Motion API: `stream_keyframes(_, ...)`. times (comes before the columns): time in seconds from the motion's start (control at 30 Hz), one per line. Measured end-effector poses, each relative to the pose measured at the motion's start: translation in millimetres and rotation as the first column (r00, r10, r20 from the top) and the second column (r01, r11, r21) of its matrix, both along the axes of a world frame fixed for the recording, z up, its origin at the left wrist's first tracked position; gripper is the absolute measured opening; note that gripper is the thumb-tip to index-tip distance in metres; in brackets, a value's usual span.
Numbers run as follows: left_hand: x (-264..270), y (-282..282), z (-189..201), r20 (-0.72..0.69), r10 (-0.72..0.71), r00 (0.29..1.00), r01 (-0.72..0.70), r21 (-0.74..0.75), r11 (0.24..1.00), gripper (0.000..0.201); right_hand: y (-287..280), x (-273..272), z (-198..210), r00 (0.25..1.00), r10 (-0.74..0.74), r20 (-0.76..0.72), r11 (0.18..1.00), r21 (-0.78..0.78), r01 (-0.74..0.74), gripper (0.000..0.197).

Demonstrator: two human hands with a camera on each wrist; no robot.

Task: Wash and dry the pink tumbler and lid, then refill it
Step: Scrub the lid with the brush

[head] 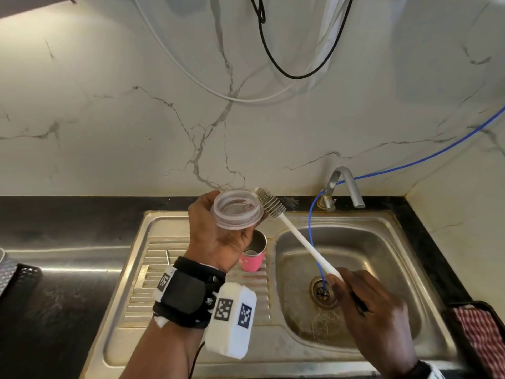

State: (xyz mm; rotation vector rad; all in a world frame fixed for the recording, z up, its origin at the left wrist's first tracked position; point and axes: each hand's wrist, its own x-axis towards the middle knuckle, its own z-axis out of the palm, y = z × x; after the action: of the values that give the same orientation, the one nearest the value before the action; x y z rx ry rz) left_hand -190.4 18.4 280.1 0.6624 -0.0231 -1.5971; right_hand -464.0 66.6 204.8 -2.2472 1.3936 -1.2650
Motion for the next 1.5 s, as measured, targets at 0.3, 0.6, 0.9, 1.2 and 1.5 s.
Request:
stream_keyframes(0.3,8,4,12,0.014,-0.011,1.0,0.009,0.093,0.996,0.047,-21,-16,0,0.998,0.049,-0.036,0.996,-0.079,-0.052,0.025)
stream_keyframes(0.6,6,5,12,0.073,-0.12,0.99,0.11,0.127,0.986,0.04,-42,-32,11,0.978,0.165,-0.125,0.958,-0.217,-0.189,0.023)
stream_keyframes(0.9,-17,6,5,0.097,-0.143,0.985,0.128,0.15,0.98,0.028,-43,-22,19,0.966,0.206,-0.159,0.935,-0.259,-0.242,0.022)
stream_keyframes(1.2,-6,0,5,0.184,-0.123,0.975,0.091,0.17,0.981,0.049,-45,-39,4,0.974,0.185,-0.13,0.961,-0.185,-0.207,0.024)
stream_keyframes(1.5,-20,-2,14,0.291,-0.075,0.954,0.006,0.232,0.973,0.038,-36,-12,21,0.98,0.144,-0.139,0.962,-0.212,-0.171,0.023)
